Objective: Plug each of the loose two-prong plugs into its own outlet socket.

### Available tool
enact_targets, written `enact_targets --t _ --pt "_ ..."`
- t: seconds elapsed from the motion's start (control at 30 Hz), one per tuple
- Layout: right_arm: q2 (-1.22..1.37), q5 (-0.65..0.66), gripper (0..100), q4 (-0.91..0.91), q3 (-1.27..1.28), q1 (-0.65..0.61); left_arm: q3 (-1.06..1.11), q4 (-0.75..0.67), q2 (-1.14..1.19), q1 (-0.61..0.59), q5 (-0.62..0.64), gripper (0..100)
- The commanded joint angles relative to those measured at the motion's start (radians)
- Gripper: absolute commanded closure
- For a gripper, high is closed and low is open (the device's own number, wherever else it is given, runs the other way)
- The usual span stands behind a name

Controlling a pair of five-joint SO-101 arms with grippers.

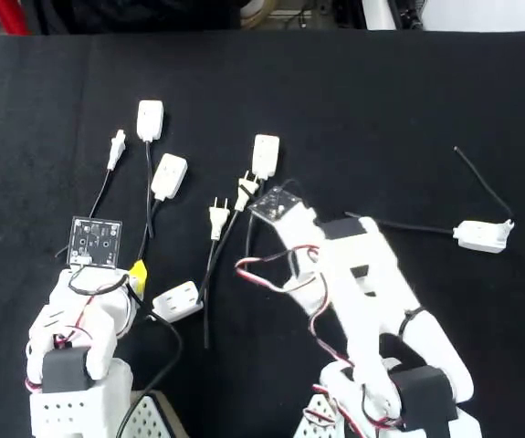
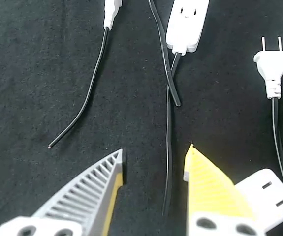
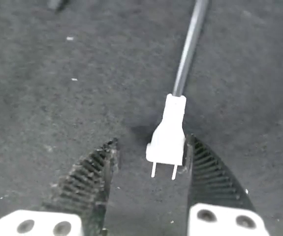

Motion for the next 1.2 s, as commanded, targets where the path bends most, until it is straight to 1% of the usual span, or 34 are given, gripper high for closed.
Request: enact_targets --t 0.0,0.1,0.27,0.37,0.47,0.53,0.7,0.83,1.07,1.17 --pt "-0.004 -0.032 81.0 0.000 -0.033 -0.041 -0.005 0.006 -0.006 -0.007 -0.006 79" --pt "-0.004 -0.034 84.1 0.000 -0.035 -0.034 -0.004 0.006 -0.006 -0.007 -0.006 79" --pt "-0.004 -0.032 84.1 0.003 -0.033 -0.023 -0.004 0.006 -0.006 -0.007 -0.006 79" --pt "-0.004 -0.032 84.1 0.044 -0.053 -0.029 -0.004 0.006 -0.006 -0.007 -0.006 79" --pt "-0.004 -0.035 81.6 0.103 -0.093 -0.029 -0.004 0.006 -0.006 -0.007 -0.006 79" --pt "-0.004 -0.038 80.0 0.109 -0.102 -0.029 -0.004 0.006 -0.006 -0.007 -0.006 79" --pt "-0.004 -0.072 80.0 0.106 -0.108 -0.029 -0.004 0.006 -0.006 -0.007 -0.006 79" --pt "0.001 -0.074 80.0 0.120 -0.117 -0.032 -0.004 0.006 -0.006 -0.007 -0.006 79" --pt "0.004 -0.101 80.4 0.118 -0.102 -0.112 -0.004 0.006 -0.006 -0.007 -0.006 79" --pt "0.004 -0.101 83.8 0.118 -0.099 -0.112 -0.004 0.006 -0.006 -0.007 -0.006 79"
